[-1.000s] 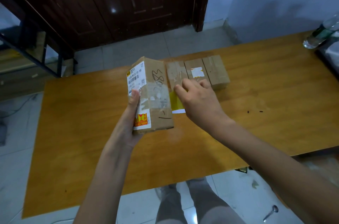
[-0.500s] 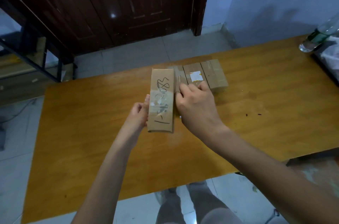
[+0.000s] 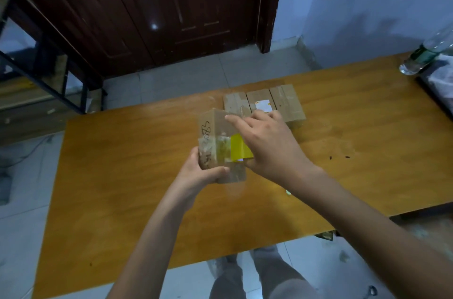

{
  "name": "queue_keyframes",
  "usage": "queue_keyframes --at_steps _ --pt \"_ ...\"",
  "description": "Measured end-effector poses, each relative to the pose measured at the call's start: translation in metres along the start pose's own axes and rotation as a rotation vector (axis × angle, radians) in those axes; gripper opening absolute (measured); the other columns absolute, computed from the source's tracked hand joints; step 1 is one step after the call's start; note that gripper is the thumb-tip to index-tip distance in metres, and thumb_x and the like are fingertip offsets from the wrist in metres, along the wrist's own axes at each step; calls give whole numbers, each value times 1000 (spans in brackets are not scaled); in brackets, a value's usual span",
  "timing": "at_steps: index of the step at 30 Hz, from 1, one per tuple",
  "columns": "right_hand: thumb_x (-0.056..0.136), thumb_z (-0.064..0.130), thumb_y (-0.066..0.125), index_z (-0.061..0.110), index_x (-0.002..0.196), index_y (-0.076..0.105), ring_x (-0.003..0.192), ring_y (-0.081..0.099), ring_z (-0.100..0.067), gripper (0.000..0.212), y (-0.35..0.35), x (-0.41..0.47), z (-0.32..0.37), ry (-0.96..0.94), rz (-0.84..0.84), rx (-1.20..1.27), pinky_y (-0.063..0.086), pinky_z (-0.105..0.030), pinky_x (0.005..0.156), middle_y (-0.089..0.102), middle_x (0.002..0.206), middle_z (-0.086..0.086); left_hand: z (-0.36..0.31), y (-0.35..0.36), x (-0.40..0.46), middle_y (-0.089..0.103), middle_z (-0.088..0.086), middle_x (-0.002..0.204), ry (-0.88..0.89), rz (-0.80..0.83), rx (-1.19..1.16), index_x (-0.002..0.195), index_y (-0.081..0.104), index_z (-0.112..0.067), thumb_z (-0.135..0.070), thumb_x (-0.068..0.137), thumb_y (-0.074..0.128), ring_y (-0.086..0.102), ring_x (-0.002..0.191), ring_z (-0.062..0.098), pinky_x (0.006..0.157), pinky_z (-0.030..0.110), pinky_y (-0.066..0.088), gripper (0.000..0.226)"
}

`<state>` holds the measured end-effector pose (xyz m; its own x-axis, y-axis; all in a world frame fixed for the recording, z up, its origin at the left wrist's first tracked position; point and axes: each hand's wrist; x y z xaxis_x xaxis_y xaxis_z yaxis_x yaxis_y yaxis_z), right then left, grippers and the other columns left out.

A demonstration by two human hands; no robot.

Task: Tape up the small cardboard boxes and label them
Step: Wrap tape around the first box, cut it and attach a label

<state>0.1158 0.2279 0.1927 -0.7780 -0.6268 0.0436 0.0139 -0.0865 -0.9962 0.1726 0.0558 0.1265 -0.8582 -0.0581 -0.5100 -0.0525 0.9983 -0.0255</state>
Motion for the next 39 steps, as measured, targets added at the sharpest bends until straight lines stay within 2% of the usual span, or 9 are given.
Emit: queue_keyframes --at_steps 4,8,10,13,16,19,26,34,39 --pt "66 25 77 14 115 56 99 55 -25 54 9 -14 -19 91 -102 275 44 -40 79 62 103 0 10 0 4 67 7 104 -27 -58 -59 115 52 -21 -36 43 74 66 89 21 81 39 56 76" --pt "65 0 67 9 100 55 82 56 -29 38 25 -16 -14 217 -153 464 42 -40 64 59 91 -6 16 5 10 66 8 117 -44 -75 -55 120 50 -18 -39 40 89 66 105 23 91 45 54 92" --pt "64 -2 67 6 96 54 77 55 -31 36 28 -12 -8 172 -178 417 37 -36 59 58 87 -9 21 9 13 68 10 114 -72 -46 -117 120 50 -14 -31 44 92 68 102 24 84 43 56 88" --pt "66 4 73 3 96 57 67 54 -33 34 21 -10 -14 98 -203 309 38 -35 53 58 81 -12 26 3 12 72 7 95 -44 -103 -170 108 57 -10 -17 52 85 72 80 17 63 31 57 64" --pt "54 17 84 8 84 57 56 48 -27 41 14 -14 -32 82 -90 -40 29 -28 46 55 70 -8 24 -23 8 71 2 99 4 -222 -139 109 59 -14 -22 49 91 72 80 13 60 25 56 68" --pt "43 18 89 10 76 55 50 47 -26 48 14 -17 -35 113 23 -112 22 -25 46 52 63 -7 21 -34 6 72 -1 100 10 -182 -141 107 59 -18 -35 40 91 72 85 13 63 24 56 76" --pt "45 10 83 9 76 55 53 32 -22 42 26 -6 -30 113 15 -113 23 -25 45 49 63 -8 15 -37 3 71 10 107 -38 -111 -287 110 56 -1 -29 40 90 72 92 22 66 30 57 83" --pt "50 15 87 7 83 58 54 35 -22 45 41 4 -27 117 45 -67 25 -25 47 51 64 -7 3 -35 -6 75 7 102 9 48 -395 115 61 -6 -24 46 82 73 89 19 63 27 57 74" --pt "67 25 78 9 98 56 63 47 -26 41 47 6 -17 84 52 -40 30 -29 51 50 73 -5 -1 -29 -13 73 10 101 17 150 -446 115 60 -3 -13 57 76 72 86 20 67 29 59 61"
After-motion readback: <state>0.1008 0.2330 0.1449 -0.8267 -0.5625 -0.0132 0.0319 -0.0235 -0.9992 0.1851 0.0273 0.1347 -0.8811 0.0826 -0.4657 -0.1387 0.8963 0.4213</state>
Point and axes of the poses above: each hand's wrist, its own x-axis towards the middle knuckle, its own y-axis out of the palm, z = x × y
